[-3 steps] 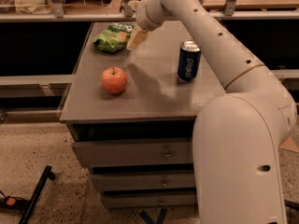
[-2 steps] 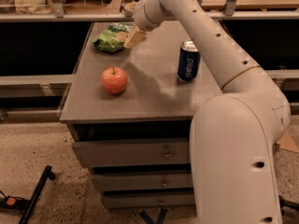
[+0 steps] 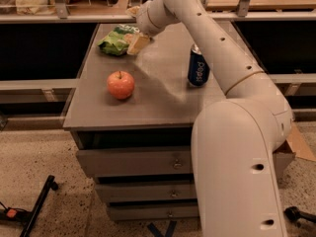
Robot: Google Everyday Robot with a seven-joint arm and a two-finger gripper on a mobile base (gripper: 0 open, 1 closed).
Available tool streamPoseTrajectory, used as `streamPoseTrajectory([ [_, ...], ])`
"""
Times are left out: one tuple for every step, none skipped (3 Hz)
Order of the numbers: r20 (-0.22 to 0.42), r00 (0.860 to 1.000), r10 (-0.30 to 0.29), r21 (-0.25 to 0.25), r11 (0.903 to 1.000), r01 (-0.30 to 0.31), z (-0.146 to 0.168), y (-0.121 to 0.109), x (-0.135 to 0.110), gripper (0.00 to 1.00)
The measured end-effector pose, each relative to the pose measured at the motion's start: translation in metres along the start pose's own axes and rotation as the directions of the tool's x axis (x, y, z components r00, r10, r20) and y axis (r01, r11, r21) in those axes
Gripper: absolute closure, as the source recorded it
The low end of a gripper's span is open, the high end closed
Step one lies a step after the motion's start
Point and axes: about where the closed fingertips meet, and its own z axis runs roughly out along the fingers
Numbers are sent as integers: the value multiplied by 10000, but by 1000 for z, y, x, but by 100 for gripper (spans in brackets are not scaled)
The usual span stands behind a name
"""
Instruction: Move green rice chip bag near apple
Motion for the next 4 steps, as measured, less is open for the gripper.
streamPoseTrajectory([
  [-105,9999,42,6,10000,-42,8,0,4,19],
  [-325,9994,84,127,9999,-80,16,-1,7,18],
  [-485,9987,134,301,9995,-119,19,-3,10,18],
  [-614,9980,159,461,9989,-131,22,-5,10,18],
])
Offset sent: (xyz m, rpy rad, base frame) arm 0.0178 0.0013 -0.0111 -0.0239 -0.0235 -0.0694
